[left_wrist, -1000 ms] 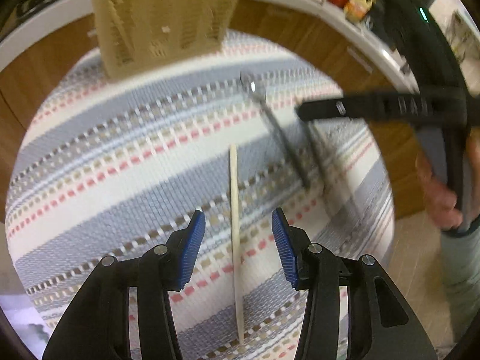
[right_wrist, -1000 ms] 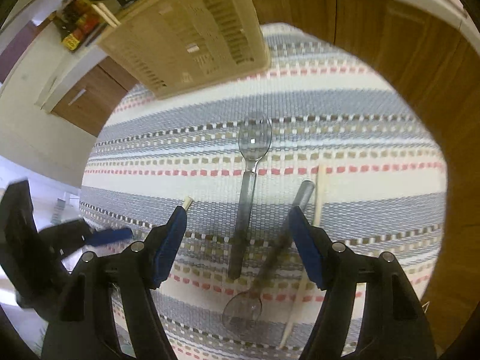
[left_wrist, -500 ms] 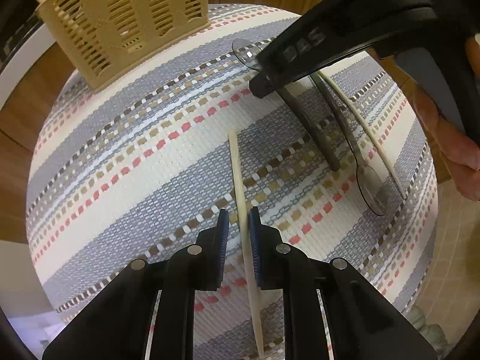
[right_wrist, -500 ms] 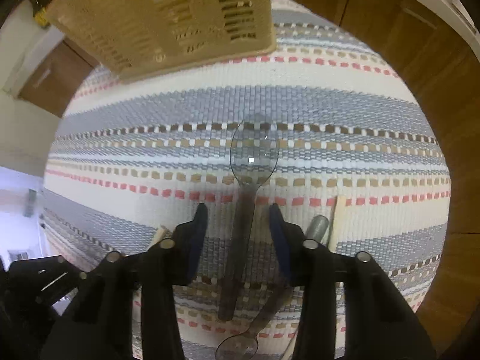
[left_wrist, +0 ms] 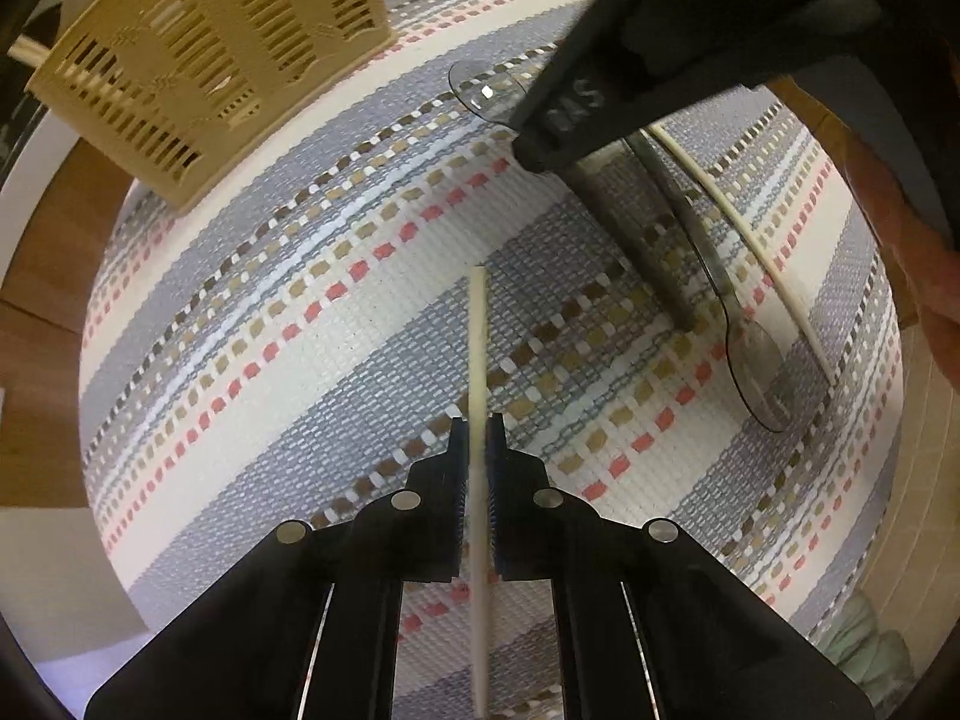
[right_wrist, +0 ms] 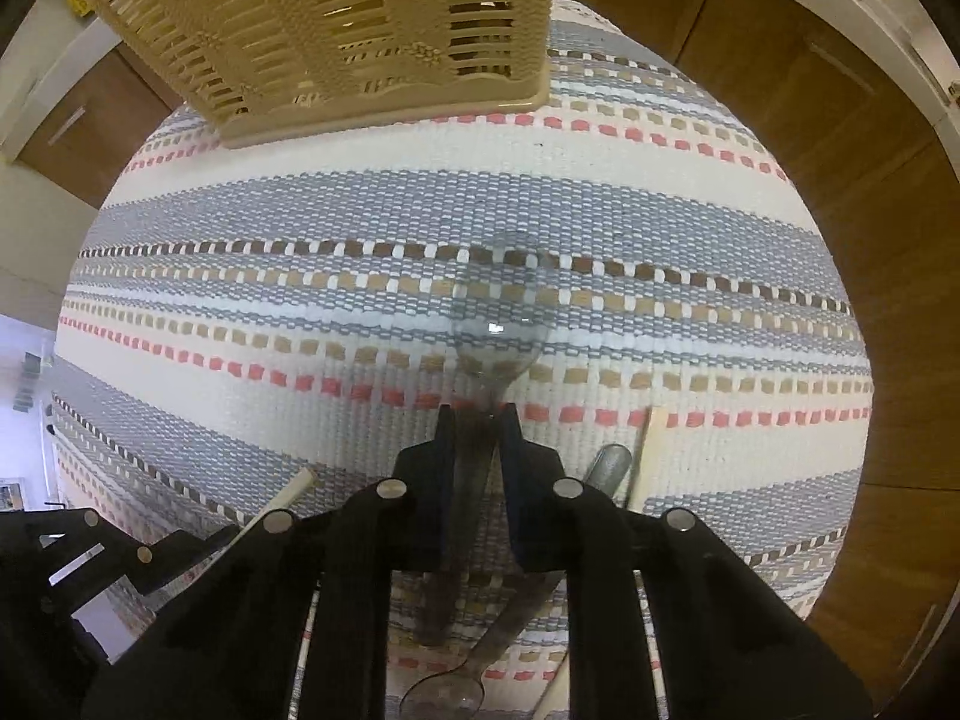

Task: Organize utensils
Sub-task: 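Carry the chopstick into the caddy with the left tool while the right tool carries the spoon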

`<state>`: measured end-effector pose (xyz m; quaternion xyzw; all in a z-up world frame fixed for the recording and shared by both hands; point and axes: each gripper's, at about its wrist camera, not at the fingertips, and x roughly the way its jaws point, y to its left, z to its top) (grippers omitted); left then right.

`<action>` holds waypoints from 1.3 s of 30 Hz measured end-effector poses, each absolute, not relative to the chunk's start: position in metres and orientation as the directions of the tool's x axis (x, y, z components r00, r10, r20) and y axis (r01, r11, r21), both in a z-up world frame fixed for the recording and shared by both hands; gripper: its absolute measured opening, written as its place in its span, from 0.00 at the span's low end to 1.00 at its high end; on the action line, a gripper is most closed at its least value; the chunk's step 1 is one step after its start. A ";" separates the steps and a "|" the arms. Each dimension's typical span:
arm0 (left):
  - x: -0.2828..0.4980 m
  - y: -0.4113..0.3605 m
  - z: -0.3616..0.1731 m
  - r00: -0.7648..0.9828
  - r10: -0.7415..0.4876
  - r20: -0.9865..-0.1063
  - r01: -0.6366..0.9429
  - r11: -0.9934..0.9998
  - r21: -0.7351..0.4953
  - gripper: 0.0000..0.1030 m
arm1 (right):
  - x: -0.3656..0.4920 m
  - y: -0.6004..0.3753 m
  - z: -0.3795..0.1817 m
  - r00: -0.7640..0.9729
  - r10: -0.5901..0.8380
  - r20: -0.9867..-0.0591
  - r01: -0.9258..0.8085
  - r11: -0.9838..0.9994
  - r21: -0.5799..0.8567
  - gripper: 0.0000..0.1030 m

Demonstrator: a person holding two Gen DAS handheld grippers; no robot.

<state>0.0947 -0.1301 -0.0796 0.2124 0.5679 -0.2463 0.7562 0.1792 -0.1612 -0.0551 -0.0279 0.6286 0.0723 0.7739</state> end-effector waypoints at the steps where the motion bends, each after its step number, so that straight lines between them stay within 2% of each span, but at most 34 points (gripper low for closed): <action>1: 0.095 -0.129 -0.080 0.236 -0.141 -0.962 0.605 0.796 0.031 0.03 | 0.177 -0.165 -0.053 0.204 0.078 -0.976 -0.146 0.988 0.049 0.11; 9: 0.109 -0.109 -0.074 0.246 -0.266 -0.932 0.518 0.849 -0.106 0.03 | 0.167 -0.182 -0.050 0.216 0.088 -0.972 -0.150 0.987 0.056 0.10; 16: 0.118 -0.078 -0.052 0.327 -0.408 -0.852 0.434 0.866 -0.248 0.03 | 0.159 -0.186 -0.047 0.242 0.151 -0.958 -0.159 0.981 0.114 0.10; 20: 0.116 -0.045 -0.033 0.407 -0.481 -0.776 0.397 0.859 -0.323 0.03 | 0.149 -0.189 -0.035 0.300 0.196 -0.933 -0.177 0.973 0.148 0.10; 25: 0.106 -0.020 0.007 0.555 -0.538 -0.635 0.369 0.843 -0.393 0.03 | 0.135 -0.197 -0.014 0.366 0.286 -0.886 -0.210 0.952 0.221 0.10; 34: 0.101 0.018 0.082 0.770 -0.521 -0.368 0.366 0.833 -0.414 0.03 | 0.131 -0.211 0.053 0.529 0.411 -0.743 -0.312 0.908 0.281 0.10; 39: 0.114 0.028 0.101 0.812 -0.500 -0.301 0.354 0.832 -0.427 0.03 | 0.134 -0.206 0.092 0.624 0.419 -0.659 -0.361 0.903 0.233 0.10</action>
